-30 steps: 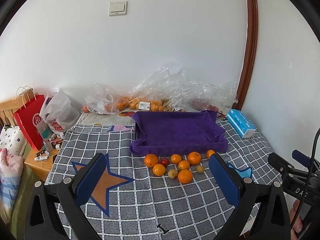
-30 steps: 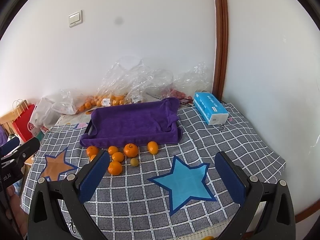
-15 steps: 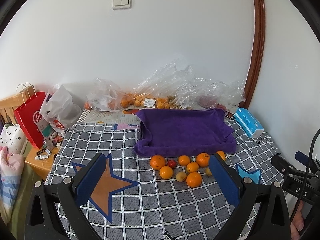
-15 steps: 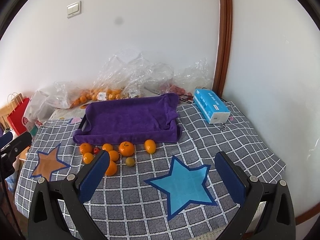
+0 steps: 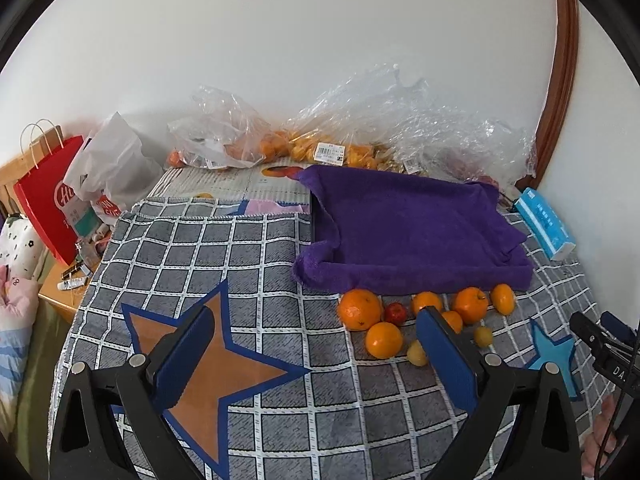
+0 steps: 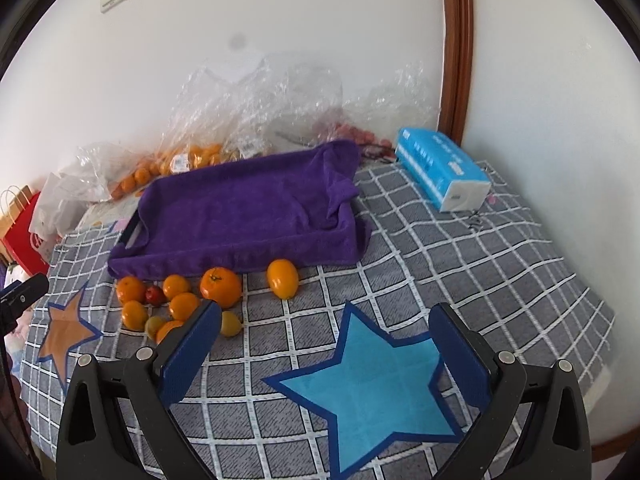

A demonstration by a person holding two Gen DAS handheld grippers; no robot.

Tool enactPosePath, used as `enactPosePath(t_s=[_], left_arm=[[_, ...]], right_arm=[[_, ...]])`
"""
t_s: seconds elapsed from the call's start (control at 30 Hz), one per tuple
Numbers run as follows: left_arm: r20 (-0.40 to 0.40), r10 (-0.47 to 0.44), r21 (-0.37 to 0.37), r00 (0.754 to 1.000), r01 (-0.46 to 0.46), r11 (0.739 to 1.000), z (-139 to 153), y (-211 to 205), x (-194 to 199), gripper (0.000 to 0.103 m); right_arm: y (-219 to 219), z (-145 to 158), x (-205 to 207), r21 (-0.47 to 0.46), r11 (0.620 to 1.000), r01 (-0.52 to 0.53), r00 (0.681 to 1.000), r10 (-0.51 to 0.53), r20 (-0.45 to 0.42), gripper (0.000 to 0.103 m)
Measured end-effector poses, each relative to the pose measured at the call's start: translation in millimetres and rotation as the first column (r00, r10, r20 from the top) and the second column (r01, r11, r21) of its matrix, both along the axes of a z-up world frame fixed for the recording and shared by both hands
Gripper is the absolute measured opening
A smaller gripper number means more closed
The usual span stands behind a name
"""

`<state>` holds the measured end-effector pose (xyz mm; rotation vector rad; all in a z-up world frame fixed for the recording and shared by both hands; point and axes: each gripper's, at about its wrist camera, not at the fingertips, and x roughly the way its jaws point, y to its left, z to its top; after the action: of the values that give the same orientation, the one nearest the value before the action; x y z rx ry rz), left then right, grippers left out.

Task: Organize fruits
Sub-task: 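Grasp a large orange with the left tool while the right tool grasps an oval orange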

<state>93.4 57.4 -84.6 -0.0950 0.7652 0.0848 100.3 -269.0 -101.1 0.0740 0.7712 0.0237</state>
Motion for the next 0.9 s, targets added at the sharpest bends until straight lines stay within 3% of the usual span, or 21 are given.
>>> enactPosePath(t_s=[0.23, 0.4, 0.7, 0.8, 0.9], left_arm=[[-0.058, -0.009, 0.019, 0.998, 0.01, 1.0, -32, 13, 21, 0.097], [-0.082, -0.022, -0.028, 0.996, 0.02, 0.999, -48, 26, 30, 0.097], [-0.063, -0.11, -0.107, 0.992, 0.103, 0.989, -55, 23, 36, 0.094], [-0.074, -0.127, -0.129, 0.989, 0.116, 0.985, -58, 14, 46, 0.085], [-0.096, -0.153, -0.142, 0.984, 0.138, 0.98, -63, 2, 59, 0.076]], right_arm=[[11, -38, 34, 0.025, 0.997, -0.068, 0.997, 0.069, -0.041, 0.085], [18, -62, 64, 0.058, 0.994, -0.092, 0.991, 0.097, -0.089, 0.064], [27, -86, 100, 0.071, 0.991, -0.116, 0.984, 0.124, -0.124, 0.044], [29, -86, 98, 0.05, 0.99, -0.134, 0.984, 0.139, -0.111, 0.032], [25, -84, 92, 0.057, 0.989, -0.134, 0.984, 0.14, -0.113, 0.032]])
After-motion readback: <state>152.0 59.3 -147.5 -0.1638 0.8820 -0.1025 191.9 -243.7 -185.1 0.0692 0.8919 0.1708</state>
